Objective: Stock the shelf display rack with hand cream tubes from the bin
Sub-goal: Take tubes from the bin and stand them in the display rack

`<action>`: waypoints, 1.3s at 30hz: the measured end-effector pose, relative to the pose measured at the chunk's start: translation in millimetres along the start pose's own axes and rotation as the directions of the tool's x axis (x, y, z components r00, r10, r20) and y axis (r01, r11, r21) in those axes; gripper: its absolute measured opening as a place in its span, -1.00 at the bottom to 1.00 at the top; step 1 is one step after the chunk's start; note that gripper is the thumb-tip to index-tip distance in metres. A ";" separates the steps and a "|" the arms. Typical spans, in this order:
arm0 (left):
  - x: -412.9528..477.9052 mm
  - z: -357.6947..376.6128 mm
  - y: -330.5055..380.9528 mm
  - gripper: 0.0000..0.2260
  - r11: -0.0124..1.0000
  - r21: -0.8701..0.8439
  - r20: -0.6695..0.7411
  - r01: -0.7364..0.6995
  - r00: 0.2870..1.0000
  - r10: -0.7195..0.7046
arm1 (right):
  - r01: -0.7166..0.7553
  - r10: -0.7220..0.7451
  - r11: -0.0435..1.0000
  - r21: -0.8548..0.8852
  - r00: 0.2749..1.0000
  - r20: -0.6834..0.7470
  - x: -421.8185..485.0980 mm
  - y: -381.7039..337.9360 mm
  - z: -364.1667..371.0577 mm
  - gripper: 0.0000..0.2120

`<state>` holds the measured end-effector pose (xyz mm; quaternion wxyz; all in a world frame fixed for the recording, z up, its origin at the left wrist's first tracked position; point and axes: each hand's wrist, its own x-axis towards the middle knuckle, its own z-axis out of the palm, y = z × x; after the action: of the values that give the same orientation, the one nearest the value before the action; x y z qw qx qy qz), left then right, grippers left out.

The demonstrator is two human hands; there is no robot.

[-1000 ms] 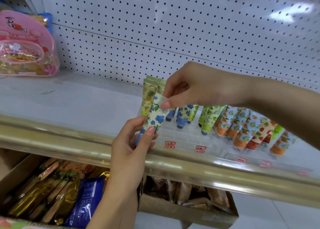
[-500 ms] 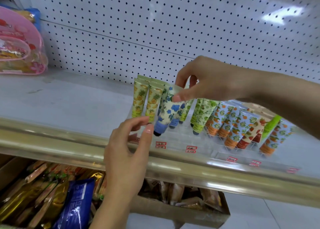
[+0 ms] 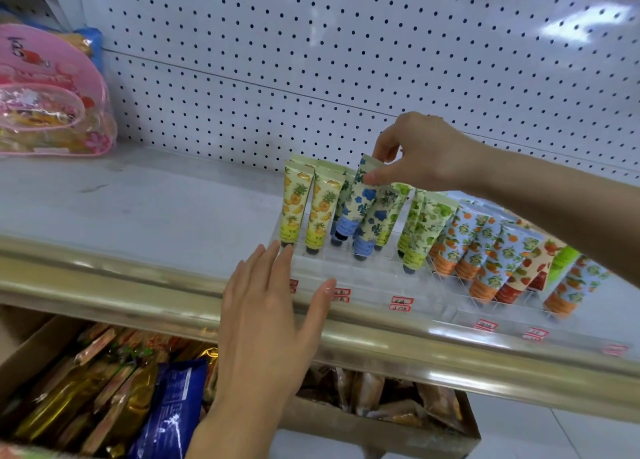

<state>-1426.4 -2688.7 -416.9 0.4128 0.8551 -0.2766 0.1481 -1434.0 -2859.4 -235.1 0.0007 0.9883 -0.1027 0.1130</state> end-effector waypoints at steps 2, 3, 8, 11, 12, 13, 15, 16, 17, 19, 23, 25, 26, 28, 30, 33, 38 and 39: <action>0.3 0.2 -0.6 -0.24 1.000 0.018 -0.002 -0.005 1.000 0.005 | 0.000 0.000 1.000 -0.007 1.000 0.025 3.6 -1.1 3.9 -0.70; 0.3 0.4 -0.7 -0.24 1.000 0.020 -0.004 -0.007 1.000 0.007 | -0.003 0.003 1.000 -0.010 0.999 0.039 4.9 -1.4 6.2 -0.68; 0.4 1.3 -0.4 -0.24 0.999 0.032 -0.009 -0.024 1.000 0.024 | -0.024 0.024 1.000 -0.003 0.995 0.102 8.9 -3.4 16.8 -0.61; 0.1 1.4 -1.0 -0.26 0.999 0.032 -0.005 -0.039 0.999 0.039 | -0.028 0.028 1.000 -0.003 0.993 0.117 10.1 -4.8 20.3 -0.65; 0.1 1.3 -1.3 -0.27 0.999 0.033 -0.006 -0.041 0.999 0.041 | -0.027 0.027 1.000 -0.005 0.993 0.119 10.6 -5.2 21.2 -0.67; 0.1 1.2 -1.4 -0.28 0.999 0.034 -0.008 -0.041 0.999 0.042 | -0.027 0.028 1.000 -0.007 0.993 0.116 11.0 -5.6 21.8 -0.67; 0.1 0.9 -1.8 -0.28 0.998 0.037 -0.011 -0.050 0.999 0.051 | -0.028 0.030 0.999 -0.021 0.994 0.105 12.3 -6.0 22.8 -0.67; 0.1 0.8 -2.0 -0.28 0.998 0.039 -0.011 -0.056 0.998 0.057 | -0.027 0.030 0.999 -0.028 0.995 0.097 13.1 -5.9 23.3 -0.67; 0.3 0.8 -2.1 -0.28 0.997 0.040 -0.012 -0.059 0.998 0.060 | -0.027 0.030 0.999 -0.033 0.995 0.091 14.1 -5.6 23.7 -0.67; 0.4 1.0 -2.9 -0.28 0.997 0.040 -0.011 -0.060 0.998 0.060 | -0.026 0.030 0.999 -0.042 0.996 0.085 15.7 -4.7 24.3 -0.67; 0.7 1.5 -2.6 -0.30 0.997 0.047 0.000 -0.057 0.998 0.057 | -0.014 0.018 0.999 -0.047 0.996 0.086 16.2 -2.7 24.7 -0.68; 0.6 1.8 -2.8 -0.31 0.996 0.061 0.007 -0.057 0.998 0.057 | -0.004 0.008 0.999 -0.045 0.997 0.081 13.7 -2.3 21.6 -0.68; 0.7 1.8 -3.1 -0.32 0.996 0.072 0.012 -0.060 0.998 0.059 | 0.002 0.001 0.999 -0.044 0.997 0.077 12.0 -2.2 19.4 -0.67; -0.2 1.8 -2.8 -0.33 0.991 0.110 0.031 -0.074 0.997 0.071 | 0.021 -0.019 0.999 -0.044 0.998 0.063 6.2 -2.7 13.2 -0.66; -3.0 1.0 -1.3 -0.35 0.979 0.174 0.050 -0.107 0.994 0.099 | 0.039 -0.037 0.998 -0.043 0.998 0.049 -4.4 -3.1 7.2 -0.62; -10.9 -4.7 1.4 -0.35 0.957 0.241 0.061 -0.158 0.987 0.147 | 0.100 -0.095 0.992 -0.077 0.993 0.071 -33.3 -1.7 3.3 -0.50; -37.0 -14.3 10.8 -0.43 0.895 0.303 0.058 -0.328 0.944 0.326 | 0.320 -0.292 0.897 -0.305 0.947 0.134 -113.7 9.4 11.8 -0.22; -46.0 -13.7 13.9 -0.43 0.870 0.315 0.089 -0.379 0.924 0.371 | 0.364 -0.332 0.871 -0.329 0.931 0.151 -133.1 13.2 16.7 -0.19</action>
<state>-1471.9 -2668.7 -422.0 0.2252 0.8433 -0.4140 0.2582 -1559.8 -2845.8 -281.4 0.1930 0.9783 0.0586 0.0467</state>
